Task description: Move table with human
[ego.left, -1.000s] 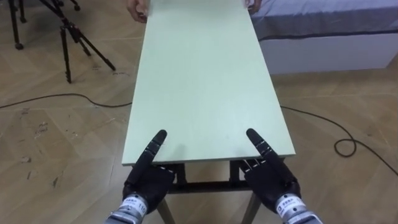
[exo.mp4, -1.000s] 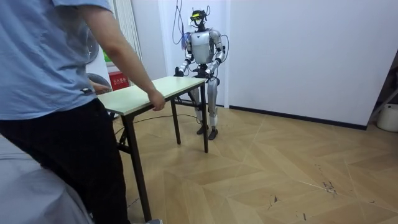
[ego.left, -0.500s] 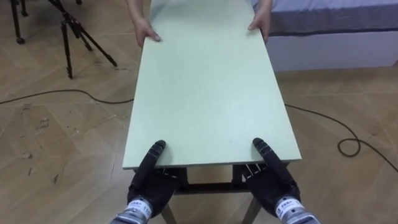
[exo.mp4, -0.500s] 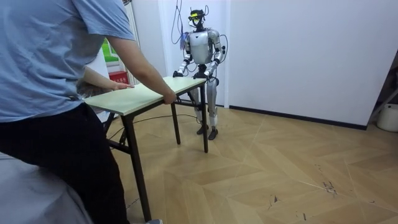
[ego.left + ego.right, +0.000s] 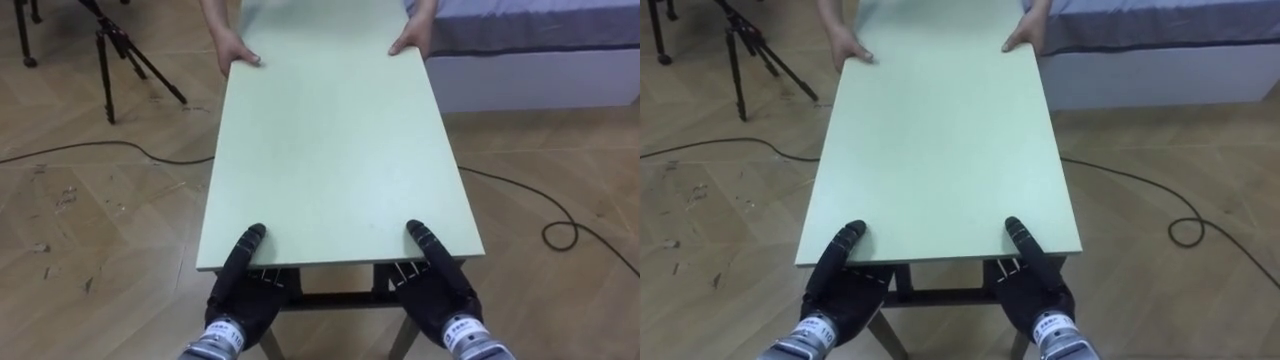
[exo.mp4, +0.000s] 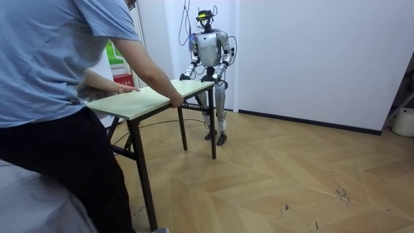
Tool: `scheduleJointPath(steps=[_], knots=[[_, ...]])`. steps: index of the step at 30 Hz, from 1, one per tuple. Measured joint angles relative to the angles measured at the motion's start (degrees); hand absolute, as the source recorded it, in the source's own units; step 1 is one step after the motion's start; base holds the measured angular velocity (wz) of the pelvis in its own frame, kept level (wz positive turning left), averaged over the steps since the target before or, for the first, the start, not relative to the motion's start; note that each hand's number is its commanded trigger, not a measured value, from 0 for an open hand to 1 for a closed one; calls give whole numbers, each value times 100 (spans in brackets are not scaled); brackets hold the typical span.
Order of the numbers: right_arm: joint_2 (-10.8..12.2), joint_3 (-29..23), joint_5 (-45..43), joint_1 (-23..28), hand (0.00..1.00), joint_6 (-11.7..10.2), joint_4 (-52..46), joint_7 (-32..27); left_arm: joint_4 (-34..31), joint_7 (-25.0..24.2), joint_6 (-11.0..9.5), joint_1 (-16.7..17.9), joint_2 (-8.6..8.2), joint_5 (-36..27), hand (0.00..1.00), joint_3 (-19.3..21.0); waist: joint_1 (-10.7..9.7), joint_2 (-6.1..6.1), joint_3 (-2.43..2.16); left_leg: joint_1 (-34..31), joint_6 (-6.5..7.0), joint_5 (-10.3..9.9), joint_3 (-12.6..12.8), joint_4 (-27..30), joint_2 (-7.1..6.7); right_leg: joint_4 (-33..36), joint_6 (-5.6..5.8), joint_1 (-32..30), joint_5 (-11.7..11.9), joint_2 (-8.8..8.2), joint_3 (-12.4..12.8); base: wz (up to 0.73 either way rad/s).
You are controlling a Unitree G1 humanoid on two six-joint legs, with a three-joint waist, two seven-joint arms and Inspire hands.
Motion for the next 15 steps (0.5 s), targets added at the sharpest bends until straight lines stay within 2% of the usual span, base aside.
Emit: scheduleJointPath(steps=[9, 11, 13, 15], knots=[[-4, -3, 16, -130, 100, -71, -71, 0, -104, -54, -83, -130, -1, 92, 100, 0, -4, -1, 1, 8, 0, 0, 18, 2, 4, 1, 0, 1, 0, 1, 1, 0], [5, -3, 16, -85, 100, -122, -185, 14, -185, -111, -113, -114, -7, 187, 100, 0, -5, -1, 0, 6, 0, 0, 17, 13, 5, 3, 0, 0, 0, 1, 0, 0], [0, 5, 33, 47, 100, -274, -492, 26, -433, -248, -133, -25, -11, 187, 100, -57, -5, 0, 0, -5, 0, 0, 16, 21, 5, 3, 0, -5, 0, 2, -9, 0], [-5, 12, 40, 129, 100, -305, -656, 69, -620, -249, -215, 62, -25, 239, 100, -88, 1, 1, -1, -10, 0, 0, 16, 21, 8, 3, 0, -15, 0, 4, -6, 0]])
